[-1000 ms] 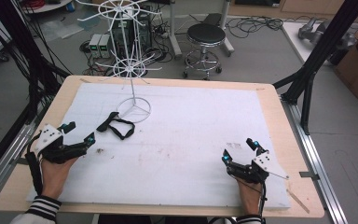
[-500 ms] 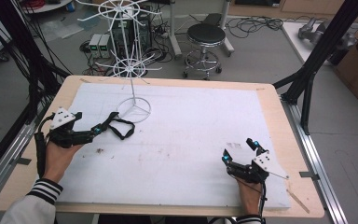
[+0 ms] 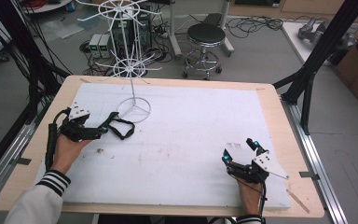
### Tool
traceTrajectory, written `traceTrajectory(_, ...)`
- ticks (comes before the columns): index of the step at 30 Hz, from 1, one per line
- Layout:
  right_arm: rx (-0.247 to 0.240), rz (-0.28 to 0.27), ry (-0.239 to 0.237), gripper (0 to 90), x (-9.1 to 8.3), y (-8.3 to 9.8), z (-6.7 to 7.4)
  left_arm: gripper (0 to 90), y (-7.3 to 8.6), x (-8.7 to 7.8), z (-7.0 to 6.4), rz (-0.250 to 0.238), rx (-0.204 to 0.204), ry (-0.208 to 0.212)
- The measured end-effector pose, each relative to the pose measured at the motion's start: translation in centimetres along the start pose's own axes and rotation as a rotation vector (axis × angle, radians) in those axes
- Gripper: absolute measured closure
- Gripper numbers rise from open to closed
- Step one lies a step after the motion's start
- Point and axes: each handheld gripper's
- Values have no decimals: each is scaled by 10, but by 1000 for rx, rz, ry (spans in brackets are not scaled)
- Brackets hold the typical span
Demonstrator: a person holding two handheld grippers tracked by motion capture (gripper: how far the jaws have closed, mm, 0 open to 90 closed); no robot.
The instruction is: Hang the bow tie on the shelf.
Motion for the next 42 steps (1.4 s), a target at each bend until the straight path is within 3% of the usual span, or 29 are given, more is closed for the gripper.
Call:
traceTrajectory(4, 1, 0, -1, 29, 0, 0, 0, 198, -2, 4, -1, 16, 4, -9)
traceTrajectory(8, 1, 0, -1, 30, 0, 0, 0, 198, -4, 9, 1, 66, -4, -10)
traceTrajectory(10, 1, -1, -1, 29, 0, 0, 0, 197, -5, 13, 1, 111, 24, -24)
traceTrajectory(25, 0, -2, 1, 29, 0, 0, 0, 234, -6, 31, -2, 209, 61, -24)
traceTrajectory(31, 1, -2, 1, 29, 0, 0, 0, 269, -6, 38, -3, 236, 39, -8)
traceTrajectory(36, 8, -5, -1, 30, 0, 0, 0, 294, -5, 42, -1, 261, -7, 6)
traceTrajectory(42, 8, -5, -3, 29, 0, 0, -1, 347, -5, 43, -1, 262, -12, 4)
Point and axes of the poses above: each handheld gripper's, and its own axes: x roughly forward along the jaws, y roughly out of its underside, z roughly to its left, and after that the axes turned 12 degrees about z, right-handed
